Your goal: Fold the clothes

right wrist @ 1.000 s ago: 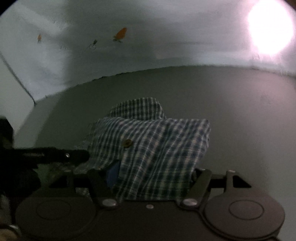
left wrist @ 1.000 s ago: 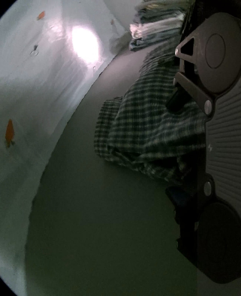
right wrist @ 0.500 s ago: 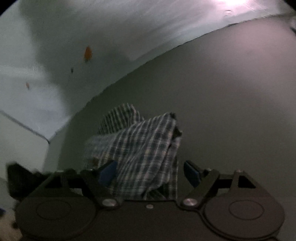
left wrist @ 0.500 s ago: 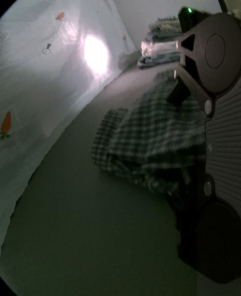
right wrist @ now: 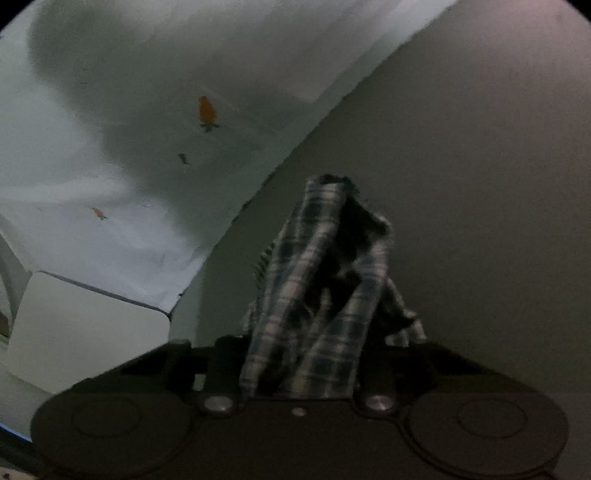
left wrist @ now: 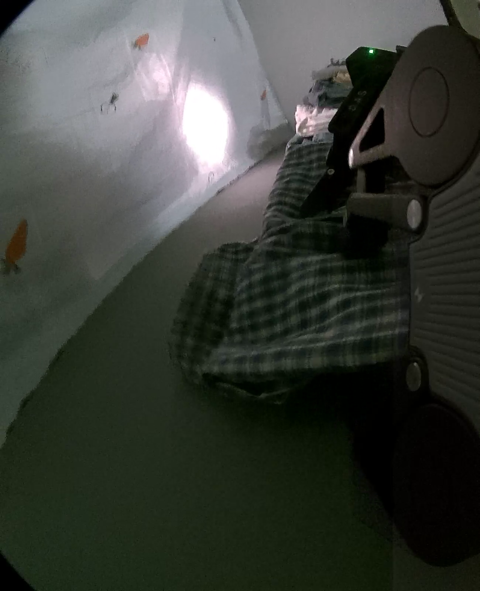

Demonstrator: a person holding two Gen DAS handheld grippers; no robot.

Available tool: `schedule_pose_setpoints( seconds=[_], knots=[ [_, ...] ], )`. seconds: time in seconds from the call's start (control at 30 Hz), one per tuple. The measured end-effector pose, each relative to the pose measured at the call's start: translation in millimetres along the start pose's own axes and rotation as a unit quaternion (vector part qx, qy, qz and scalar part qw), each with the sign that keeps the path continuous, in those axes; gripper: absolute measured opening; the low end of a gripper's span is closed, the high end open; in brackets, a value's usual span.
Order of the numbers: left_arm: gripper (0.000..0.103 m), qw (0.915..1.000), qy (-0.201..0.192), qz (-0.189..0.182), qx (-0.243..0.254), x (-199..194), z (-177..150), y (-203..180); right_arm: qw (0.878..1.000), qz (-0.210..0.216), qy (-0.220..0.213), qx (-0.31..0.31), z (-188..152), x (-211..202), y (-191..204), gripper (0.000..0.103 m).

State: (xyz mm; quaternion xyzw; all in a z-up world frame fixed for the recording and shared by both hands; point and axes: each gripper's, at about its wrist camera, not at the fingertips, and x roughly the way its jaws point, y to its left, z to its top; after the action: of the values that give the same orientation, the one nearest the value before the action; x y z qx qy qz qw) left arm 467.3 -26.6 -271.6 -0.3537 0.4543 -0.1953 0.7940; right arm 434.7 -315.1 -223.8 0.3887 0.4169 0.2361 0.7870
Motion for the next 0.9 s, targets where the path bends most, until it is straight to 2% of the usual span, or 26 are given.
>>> schedule_pose_setpoints(
  seconds=[0.07,0.23,0.4,0.5,0.6,0.7,0.77,0.9],
  knots=[
    [0.034,0.9998,-0.008,-0.004,0.020,-10.5,-4.9,-10.3,1.000,0.007,-0.011,-0.009,-6.4,-11.7,11.1,0.025],
    [0.030,0.9975,-0.037,-0.029,0.052,-44.6,-21.3,-35.6,0.997,0.007,-0.048,-0.062,-22.5,-52.0,49.0,0.022],
    [0.030,0.9891,-0.062,-0.073,0.112,-74.4,-22.5,-72.0,0.990,0.019,-0.108,-0.093,-34.0,-99.2,85.2,0.022],
    [0.031,0.9845,-0.057,-0.092,0.138,-79.6,-21.2,-87.0,0.985,0.024,-0.138,-0.096,-39.4,-123.5,95.9,0.022],
    [0.032,0.9882,-0.030,-0.079,0.128,-73.7,-26.5,-82.5,0.988,0.010,-0.124,-0.092,-39.0,-126.2,91.0,0.023],
    [0.034,0.9939,-0.001,-0.042,0.102,-63.9,-41.8,-66.9,0.992,-0.025,-0.087,-0.092,-45.4,-118.0,77.8,0.027],
    [0.036,0.9943,0.006,-0.012,0.106,-58.4,-53.6,-57.2,0.992,-0.052,-0.064,-0.095,-52.2,-106.6,67.6,0.031],
    [0.050,0.9941,-0.003,0.029,0.105,-53.6,-64.9,-42.2,0.981,-0.123,-0.041,-0.142,-57.6,-90.1,60.3,0.047]
  ],
)
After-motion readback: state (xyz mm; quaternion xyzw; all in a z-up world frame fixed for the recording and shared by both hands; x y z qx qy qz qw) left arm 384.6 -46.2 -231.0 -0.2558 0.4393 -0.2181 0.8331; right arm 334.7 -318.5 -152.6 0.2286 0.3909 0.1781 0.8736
